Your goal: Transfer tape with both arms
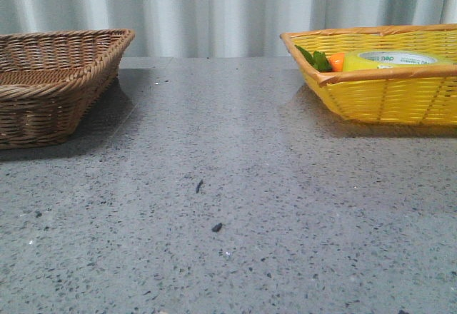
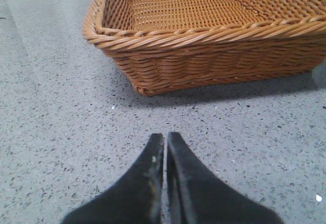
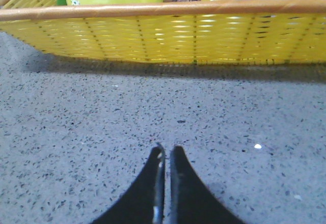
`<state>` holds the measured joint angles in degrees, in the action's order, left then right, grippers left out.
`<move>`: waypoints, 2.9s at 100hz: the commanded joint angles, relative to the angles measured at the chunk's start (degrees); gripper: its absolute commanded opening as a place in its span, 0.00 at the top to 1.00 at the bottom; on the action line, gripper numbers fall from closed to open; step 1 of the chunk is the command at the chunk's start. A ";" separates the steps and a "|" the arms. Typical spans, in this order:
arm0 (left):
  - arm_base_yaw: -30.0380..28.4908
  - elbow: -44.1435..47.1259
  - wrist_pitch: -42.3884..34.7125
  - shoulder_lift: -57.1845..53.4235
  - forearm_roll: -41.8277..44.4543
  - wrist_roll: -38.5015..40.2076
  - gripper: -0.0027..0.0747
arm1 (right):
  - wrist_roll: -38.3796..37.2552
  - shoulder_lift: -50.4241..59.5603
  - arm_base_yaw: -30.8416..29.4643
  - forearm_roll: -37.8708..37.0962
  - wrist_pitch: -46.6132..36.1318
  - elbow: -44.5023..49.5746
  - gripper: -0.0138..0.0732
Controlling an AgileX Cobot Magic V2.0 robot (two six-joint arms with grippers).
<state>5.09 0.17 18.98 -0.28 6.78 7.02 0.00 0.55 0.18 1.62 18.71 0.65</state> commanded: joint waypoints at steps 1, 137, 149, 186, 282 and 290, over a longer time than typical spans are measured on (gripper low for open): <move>-0.09 0.47 -3.80 -1.58 -0.23 0.56 0.99 | 0.50 1.12 0.31 -0.56 -0.55 1.29 0.91; -0.09 0.47 -4.52 -1.58 -0.23 0.56 0.99 | 0.50 1.12 0.31 -0.56 -10.92 1.29 0.91; -0.09 0.47 -4.52 -1.58 -0.23 0.56 0.99 | 0.50 1.12 0.31 -0.56 -11.33 1.29 0.91; -0.09 0.47 -4.52 -1.58 -0.37 0.56 0.99 | 0.50 1.12 0.31 -0.56 -11.47 1.29 0.91; -0.09 0.47 -4.61 -1.58 -0.37 0.56 0.99 | 0.50 1.12 0.31 -0.56 -15.77 1.29 0.91; -0.09 0.47 -4.95 -1.58 -0.37 0.56 0.99 | 0.50 1.12 0.31 -0.56 -15.77 1.29 0.91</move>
<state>5.09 0.17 18.74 -0.28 6.65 7.02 0.00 0.55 0.18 1.62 8.02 0.65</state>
